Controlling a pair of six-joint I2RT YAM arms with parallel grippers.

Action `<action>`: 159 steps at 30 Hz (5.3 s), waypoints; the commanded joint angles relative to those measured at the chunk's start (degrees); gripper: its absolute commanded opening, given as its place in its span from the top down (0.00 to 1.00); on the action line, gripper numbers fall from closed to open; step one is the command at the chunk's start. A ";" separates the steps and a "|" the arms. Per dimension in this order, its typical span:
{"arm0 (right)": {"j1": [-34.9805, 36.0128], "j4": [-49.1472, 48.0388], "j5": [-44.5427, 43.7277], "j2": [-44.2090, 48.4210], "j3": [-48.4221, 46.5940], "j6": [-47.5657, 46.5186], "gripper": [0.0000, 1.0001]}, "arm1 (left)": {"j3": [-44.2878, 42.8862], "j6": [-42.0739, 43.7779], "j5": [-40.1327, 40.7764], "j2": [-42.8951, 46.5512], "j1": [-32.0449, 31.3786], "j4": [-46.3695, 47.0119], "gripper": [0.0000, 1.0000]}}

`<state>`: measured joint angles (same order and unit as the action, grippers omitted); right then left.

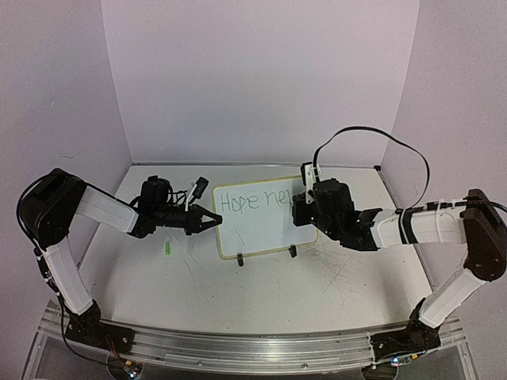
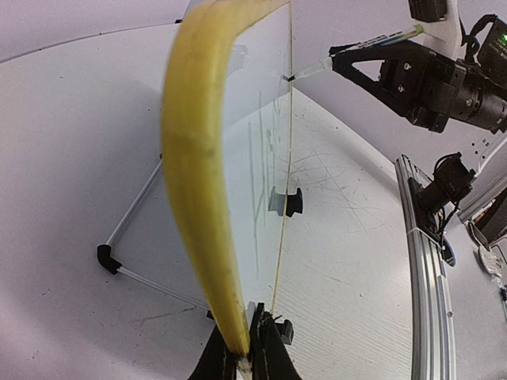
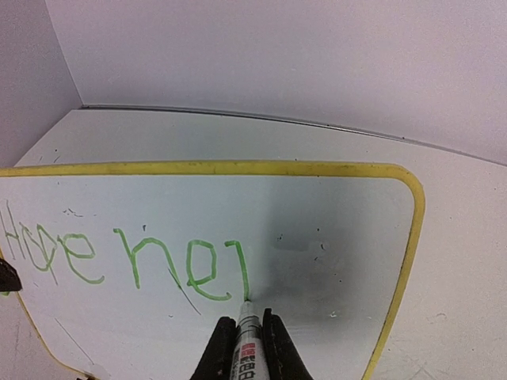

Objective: Write a sentence on the whiteboard

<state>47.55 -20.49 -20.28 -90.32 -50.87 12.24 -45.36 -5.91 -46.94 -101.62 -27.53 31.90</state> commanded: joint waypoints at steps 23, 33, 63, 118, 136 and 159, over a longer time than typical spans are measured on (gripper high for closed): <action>-1.72 -1.48 -5.29 -0.56 -5.58 -3.64 1.00 | -0.84 5.56 8.50 -0.92 0.55 -3.53 1.00; -1.85 -1.08 -1.57 1.54 -4.87 -4.51 1.00 | -0.85 5.56 8.55 -0.99 0.55 -3.60 1.00; -3.69 -1.58 3.66 0.97 -0.96 0.14 1.00 | -0.92 5.82 8.91 -0.99 0.54 -4.04 1.00; -3.87 -4.38 -0.11 0.85 -1.80 -0.55 1.00 | -1.04 5.82 8.88 -1.02 0.47 -4.30 1.00; -3.87 -3.38 2.15 -0.20 -1.28 1.71 1.00 | -1.13 5.82 8.87 -1.07 0.47 -4.43 1.00; -3.85 -1.08 0.17 2.50 3.76 4.93 1.00 | -1.13 5.82 8.78 -1.06 0.37 -4.57 1.00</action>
<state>44.07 -23.89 -17.89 -88.76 -48.22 16.57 -45.76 -5.85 -46.52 -101.62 -27.77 30.96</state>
